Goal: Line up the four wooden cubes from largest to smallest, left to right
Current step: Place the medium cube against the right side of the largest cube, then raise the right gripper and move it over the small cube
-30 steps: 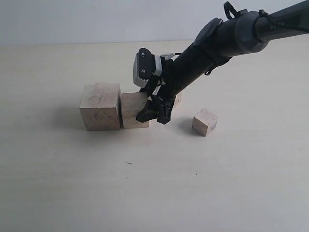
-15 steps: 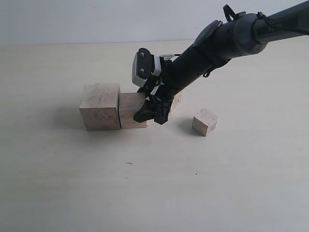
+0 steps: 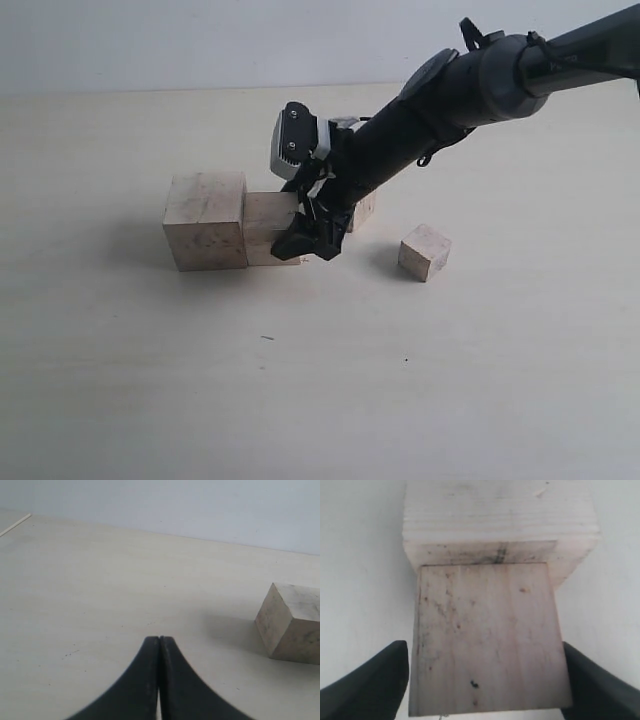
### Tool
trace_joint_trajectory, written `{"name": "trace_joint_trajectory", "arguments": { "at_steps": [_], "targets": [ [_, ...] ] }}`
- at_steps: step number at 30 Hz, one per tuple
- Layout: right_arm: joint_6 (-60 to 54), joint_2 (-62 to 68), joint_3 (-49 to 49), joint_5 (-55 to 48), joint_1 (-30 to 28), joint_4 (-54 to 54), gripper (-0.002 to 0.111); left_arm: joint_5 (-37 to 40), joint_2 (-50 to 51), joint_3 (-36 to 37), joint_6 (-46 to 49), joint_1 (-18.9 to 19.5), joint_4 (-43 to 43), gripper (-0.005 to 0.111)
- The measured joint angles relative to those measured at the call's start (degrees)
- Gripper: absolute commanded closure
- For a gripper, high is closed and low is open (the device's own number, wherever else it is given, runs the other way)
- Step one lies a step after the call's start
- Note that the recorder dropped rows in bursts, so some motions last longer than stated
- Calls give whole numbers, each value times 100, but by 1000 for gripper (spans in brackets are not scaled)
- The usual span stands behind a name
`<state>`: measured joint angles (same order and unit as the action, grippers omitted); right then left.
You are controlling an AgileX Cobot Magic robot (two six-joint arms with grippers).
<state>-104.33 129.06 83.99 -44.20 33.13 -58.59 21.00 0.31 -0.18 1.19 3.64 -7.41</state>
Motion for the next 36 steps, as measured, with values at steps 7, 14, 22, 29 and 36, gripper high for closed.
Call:
{"name": "trace_joint_trajectory", "arguments": {
  "at_steps": [7, 14, 22, 29, 36],
  "targets": [
    [38, -26, 0, -13, 0, 35, 31, 0, 0, 0, 0, 0, 0, 107],
    [710, -546, 0, 75, 0, 568, 31, 0, 0, 0, 0, 0, 0, 107],
    [2098, -1405, 0, 192, 0, 1365, 38, 0, 0, 0, 0, 0, 0, 107],
    [4238, -1818, 0, 344, 0, 3407, 38, 0, 0, 0, 0, 0, 0, 107],
    [5902, -1853, -64, 414, 0, 4242, 38, 0, 0, 0, 0, 0, 0, 107]
  ]
}}
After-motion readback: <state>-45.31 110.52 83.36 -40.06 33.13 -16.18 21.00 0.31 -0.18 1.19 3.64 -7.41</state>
